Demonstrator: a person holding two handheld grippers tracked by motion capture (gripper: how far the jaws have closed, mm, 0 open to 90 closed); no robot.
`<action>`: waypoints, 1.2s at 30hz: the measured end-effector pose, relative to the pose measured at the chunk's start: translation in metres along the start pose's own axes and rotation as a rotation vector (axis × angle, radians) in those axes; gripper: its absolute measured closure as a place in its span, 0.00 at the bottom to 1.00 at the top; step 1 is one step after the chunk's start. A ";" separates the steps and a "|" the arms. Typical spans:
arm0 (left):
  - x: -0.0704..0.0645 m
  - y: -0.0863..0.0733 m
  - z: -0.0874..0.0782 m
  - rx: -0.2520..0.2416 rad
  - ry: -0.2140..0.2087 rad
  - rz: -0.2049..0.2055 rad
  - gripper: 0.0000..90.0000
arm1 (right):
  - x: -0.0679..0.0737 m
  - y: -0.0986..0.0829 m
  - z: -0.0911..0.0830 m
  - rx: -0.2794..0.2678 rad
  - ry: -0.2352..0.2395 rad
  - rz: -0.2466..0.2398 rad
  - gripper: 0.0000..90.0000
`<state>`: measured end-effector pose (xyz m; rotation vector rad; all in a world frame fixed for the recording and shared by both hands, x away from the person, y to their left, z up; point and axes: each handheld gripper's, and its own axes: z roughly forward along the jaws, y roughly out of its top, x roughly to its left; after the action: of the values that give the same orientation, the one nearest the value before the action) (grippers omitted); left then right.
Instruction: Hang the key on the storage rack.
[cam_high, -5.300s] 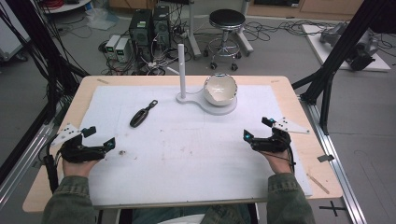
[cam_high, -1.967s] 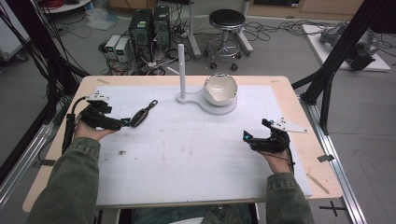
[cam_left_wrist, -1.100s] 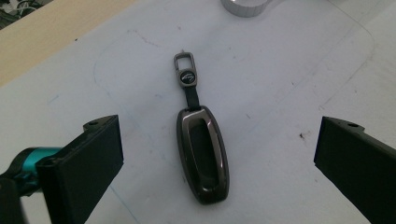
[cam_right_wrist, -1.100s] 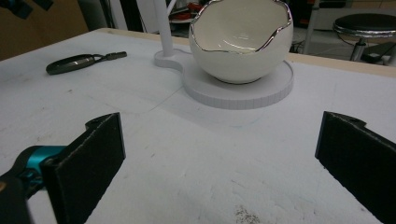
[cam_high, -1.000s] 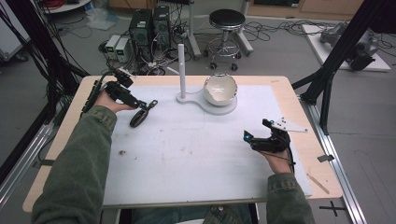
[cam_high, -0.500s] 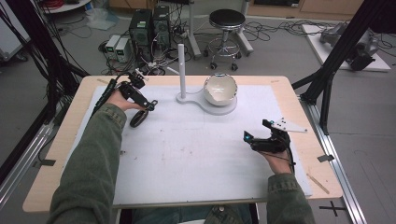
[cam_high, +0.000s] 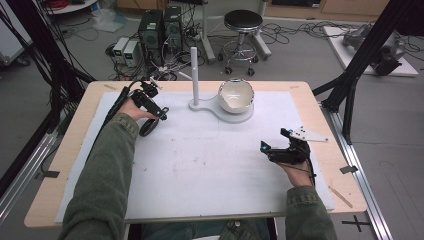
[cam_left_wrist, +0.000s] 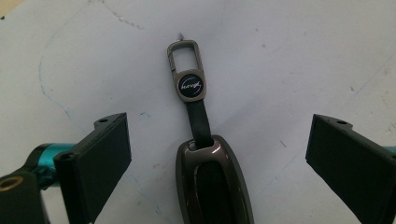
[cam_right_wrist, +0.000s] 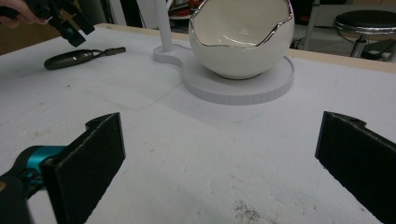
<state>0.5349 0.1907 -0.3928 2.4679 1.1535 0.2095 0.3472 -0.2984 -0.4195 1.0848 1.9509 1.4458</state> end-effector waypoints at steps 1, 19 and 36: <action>0.000 0.000 0.001 0.009 0.007 0.000 0.09 | 0.000 0.000 0.000 -0.002 0.000 -0.004 0.01; -0.004 0.002 0.024 0.077 0.015 -0.014 0.34 | 0.000 -0.001 0.002 0.014 -0.002 -0.005 0.01; -0.003 0.000 0.025 0.069 0.047 -0.011 0.49 | 0.000 -0.002 0.003 0.022 0.005 -0.005 0.01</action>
<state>0.5410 0.1807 -0.4155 2.5287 1.2124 0.2294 0.3487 -0.2969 -0.4218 1.0858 1.9757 1.4294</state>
